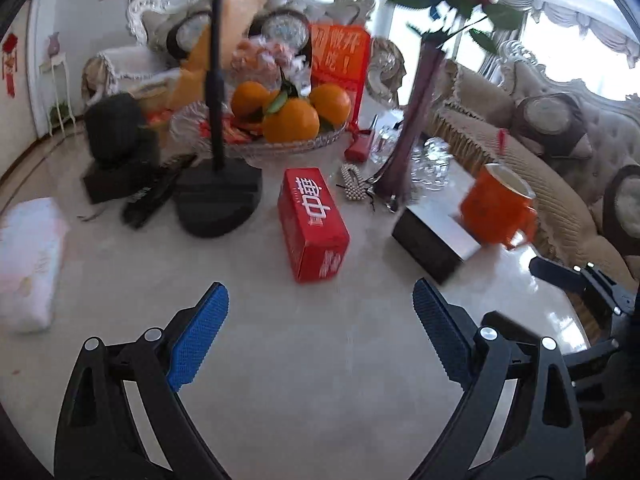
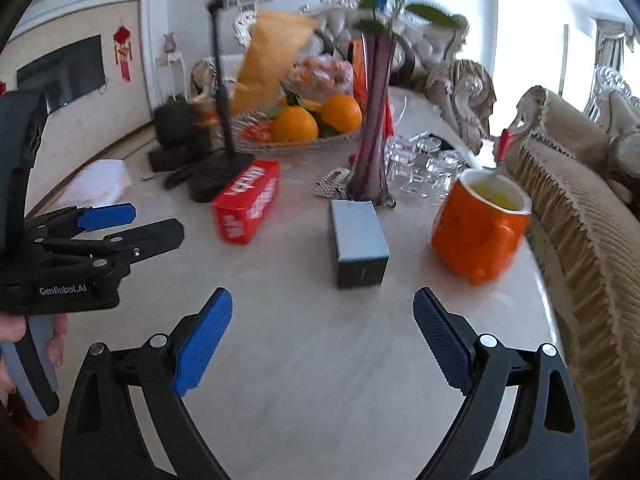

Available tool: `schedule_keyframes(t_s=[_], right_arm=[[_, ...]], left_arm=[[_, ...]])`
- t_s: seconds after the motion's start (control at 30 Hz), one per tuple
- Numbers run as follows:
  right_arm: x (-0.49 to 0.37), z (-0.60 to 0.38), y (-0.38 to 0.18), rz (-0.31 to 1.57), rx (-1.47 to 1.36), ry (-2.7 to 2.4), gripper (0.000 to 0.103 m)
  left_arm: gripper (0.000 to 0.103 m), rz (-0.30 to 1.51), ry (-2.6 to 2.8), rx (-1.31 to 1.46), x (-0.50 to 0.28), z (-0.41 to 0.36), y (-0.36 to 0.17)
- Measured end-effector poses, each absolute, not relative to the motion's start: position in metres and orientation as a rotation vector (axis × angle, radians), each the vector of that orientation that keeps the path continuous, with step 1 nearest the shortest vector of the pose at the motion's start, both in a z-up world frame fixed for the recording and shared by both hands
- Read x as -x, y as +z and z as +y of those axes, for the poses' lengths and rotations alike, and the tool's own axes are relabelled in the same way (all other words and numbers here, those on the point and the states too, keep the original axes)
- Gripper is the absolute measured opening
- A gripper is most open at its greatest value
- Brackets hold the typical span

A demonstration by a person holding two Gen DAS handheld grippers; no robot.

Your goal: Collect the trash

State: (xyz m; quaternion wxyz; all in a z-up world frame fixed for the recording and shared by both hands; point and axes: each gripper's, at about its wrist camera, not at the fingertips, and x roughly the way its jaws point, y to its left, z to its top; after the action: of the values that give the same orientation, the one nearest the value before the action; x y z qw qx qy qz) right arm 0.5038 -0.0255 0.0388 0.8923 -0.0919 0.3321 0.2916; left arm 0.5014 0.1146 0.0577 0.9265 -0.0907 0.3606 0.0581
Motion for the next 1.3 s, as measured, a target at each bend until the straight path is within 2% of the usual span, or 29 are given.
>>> schedule_keyframes(t_s=[0.4, 0.63, 0.77, 0.87, 0.9, 0.93, 0.97, 1.03, 1.07, 1.3], right_arm=[[-0.558, 0.006, 0.02, 0.764, 0.286, 0.605, 0.088], [-0.578, 0.004, 0.01, 0.819, 0.254, 0.58, 0.087], [-0.582, 0.001, 0.009, 0.831, 0.228, 0.576, 0.087], [-0.583, 0.001, 0.009, 0.842, 0.218, 0.585, 0.083], [-0.584, 0.001, 0.008, 0.849, 0.22, 0.589, 0.074], [-0.585, 0.003, 0.006, 0.862, 0.221, 0.595, 0.068], [-0.586, 0.004, 0.004, 0.879, 0.225, 0.598, 0.058], [-0.585, 0.004, 0.005, 0.872, 0.23, 0.585, 0.044], [-0.584, 0.003, 0.005, 0.869, 0.227, 0.581, 0.039], [-0.583, 0.0, 0.008, 0.864, 0.185, 0.604, 0.038]], left_arm=[[0.091, 0.81, 0.218, 0.185, -0.589, 0.128, 0.027], [0.091, 0.825, 0.212, 0.192, -0.598, 0.135, 0.025], [0.091, 0.891, 0.196, 0.206, -0.602, 0.142, 0.015], [0.091, 0.895, 0.187, 0.19, -0.602, 0.142, 0.015], [0.088, 0.897, 0.189, 0.178, -0.602, 0.141, 0.014], [0.08, 0.899, 0.193, 0.166, -0.602, 0.14, 0.014], [0.074, 0.898, 0.198, 0.15, -0.603, 0.139, 0.014], [0.041, 0.89, 0.195, 0.125, -0.601, 0.137, 0.016], [0.037, 0.887, 0.198, 0.12, -0.6, 0.138, 0.017], [0.036, 0.874, 0.153, 0.161, -0.598, 0.145, 0.018]])
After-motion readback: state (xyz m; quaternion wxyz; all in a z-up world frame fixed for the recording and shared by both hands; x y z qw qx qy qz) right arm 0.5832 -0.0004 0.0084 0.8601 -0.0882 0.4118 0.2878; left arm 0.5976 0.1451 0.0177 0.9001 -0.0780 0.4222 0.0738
